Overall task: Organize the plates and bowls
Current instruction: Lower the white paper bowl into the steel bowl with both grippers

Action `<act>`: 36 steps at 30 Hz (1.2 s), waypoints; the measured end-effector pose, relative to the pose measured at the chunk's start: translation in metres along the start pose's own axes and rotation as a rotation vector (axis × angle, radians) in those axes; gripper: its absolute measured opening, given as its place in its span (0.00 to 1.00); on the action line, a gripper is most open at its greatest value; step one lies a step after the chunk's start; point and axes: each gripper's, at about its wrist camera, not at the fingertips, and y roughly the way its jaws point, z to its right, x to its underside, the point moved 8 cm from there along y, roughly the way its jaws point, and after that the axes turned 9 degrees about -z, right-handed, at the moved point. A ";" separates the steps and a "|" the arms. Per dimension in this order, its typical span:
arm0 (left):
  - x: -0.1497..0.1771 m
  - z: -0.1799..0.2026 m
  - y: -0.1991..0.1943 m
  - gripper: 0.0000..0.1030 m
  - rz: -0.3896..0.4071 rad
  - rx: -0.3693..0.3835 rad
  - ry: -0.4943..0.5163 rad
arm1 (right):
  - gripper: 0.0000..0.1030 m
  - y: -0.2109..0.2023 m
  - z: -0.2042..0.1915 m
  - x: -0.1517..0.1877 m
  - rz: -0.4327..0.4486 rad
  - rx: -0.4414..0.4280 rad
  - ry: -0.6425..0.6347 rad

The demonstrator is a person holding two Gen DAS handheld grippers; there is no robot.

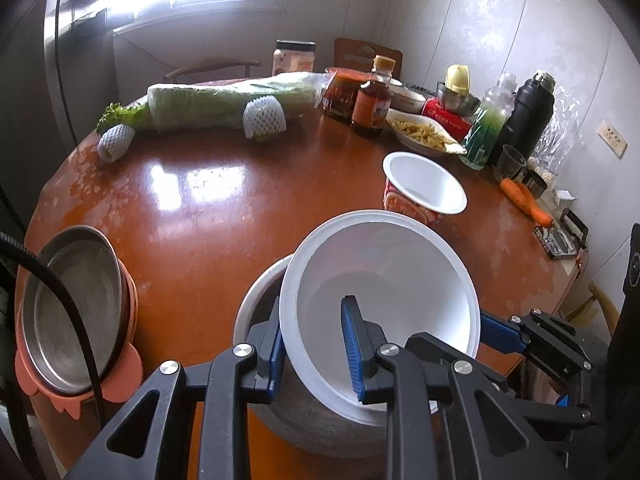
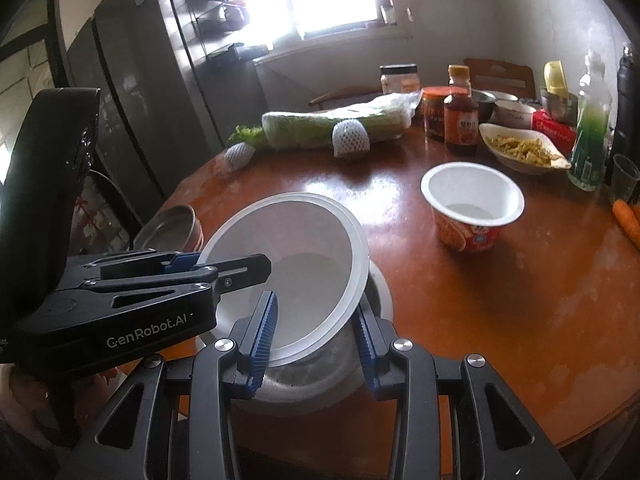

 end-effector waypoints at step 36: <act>0.020 -0.008 0.019 0.26 -0.056 -0.071 -0.010 | 0.41 0.023 -0.005 0.020 -0.077 0.000 -0.069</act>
